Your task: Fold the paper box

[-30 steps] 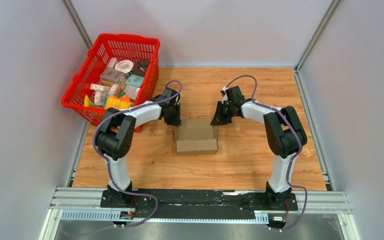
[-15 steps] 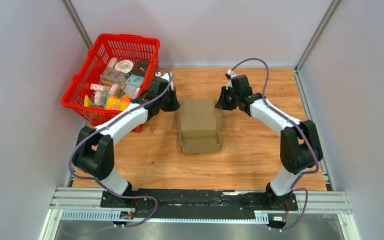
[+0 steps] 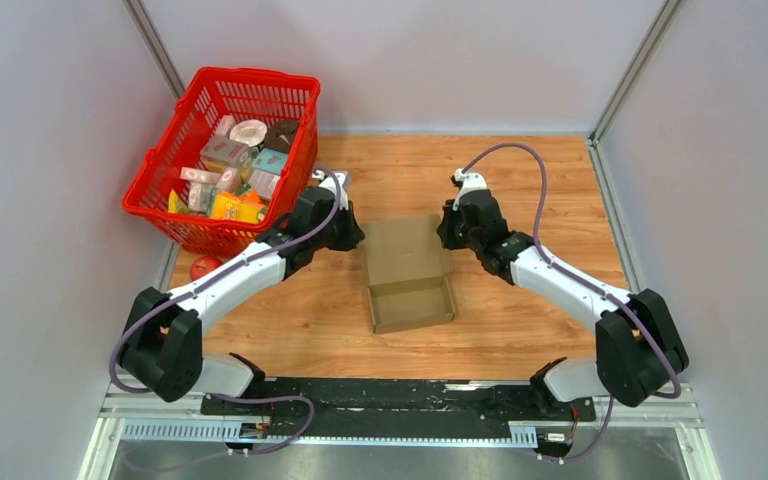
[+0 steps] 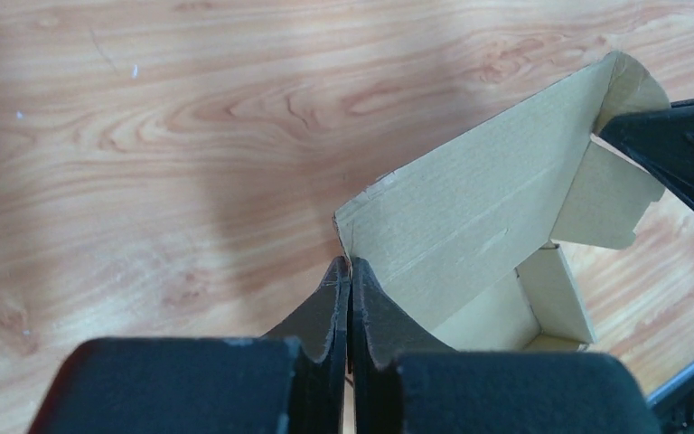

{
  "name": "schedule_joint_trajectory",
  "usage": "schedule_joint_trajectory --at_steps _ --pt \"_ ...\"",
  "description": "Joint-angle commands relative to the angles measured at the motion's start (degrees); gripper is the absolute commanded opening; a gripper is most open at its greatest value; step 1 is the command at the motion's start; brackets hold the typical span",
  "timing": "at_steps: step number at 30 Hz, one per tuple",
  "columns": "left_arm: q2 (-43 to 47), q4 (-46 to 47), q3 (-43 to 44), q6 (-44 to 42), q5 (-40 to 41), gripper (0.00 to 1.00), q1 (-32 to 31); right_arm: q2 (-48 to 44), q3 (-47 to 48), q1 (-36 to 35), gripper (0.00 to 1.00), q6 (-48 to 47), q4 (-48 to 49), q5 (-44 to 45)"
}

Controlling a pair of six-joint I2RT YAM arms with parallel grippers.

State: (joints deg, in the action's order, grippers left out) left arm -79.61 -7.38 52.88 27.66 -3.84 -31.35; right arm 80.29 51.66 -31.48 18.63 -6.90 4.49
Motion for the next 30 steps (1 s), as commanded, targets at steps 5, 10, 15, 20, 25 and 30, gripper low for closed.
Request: schedule_joint_trajectory --at_steps 5,10,15,20,25,30 --pt "7.10 2.54 -2.96 2.31 -3.19 0.13 -0.73 -9.09 -2.88 -1.21 0.13 4.40 2.70 -3.16" --pt "9.56 2.90 -3.40 2.49 -5.57 0.10 -0.81 -14.19 -3.76 -1.04 0.45 4.48 -1.80 -9.94" --pt "10.44 3.77 -3.49 1.26 -6.71 0.03 -0.73 -17.97 -3.84 2.83 0.64 1.68 -9.01 -11.60" --pt "9.92 3.69 -3.40 -0.06 -7.50 0.00 -0.73 -18.33 -4.46 3.89 0.61 -4.03 -10.95 -12.75" --pt "8.86 3.07 -2.87 -2.17 -8.03 0.00 -0.73 -12.89 -0.78 5.38 0.54 -8.43 -10.15 -13.96" --pt "7.63 2.37 -1.91 -5.16 -9.96 0.00 -0.73 -7.00 2.57 9.15 0.46 -10.46 -10.51 -20.55"
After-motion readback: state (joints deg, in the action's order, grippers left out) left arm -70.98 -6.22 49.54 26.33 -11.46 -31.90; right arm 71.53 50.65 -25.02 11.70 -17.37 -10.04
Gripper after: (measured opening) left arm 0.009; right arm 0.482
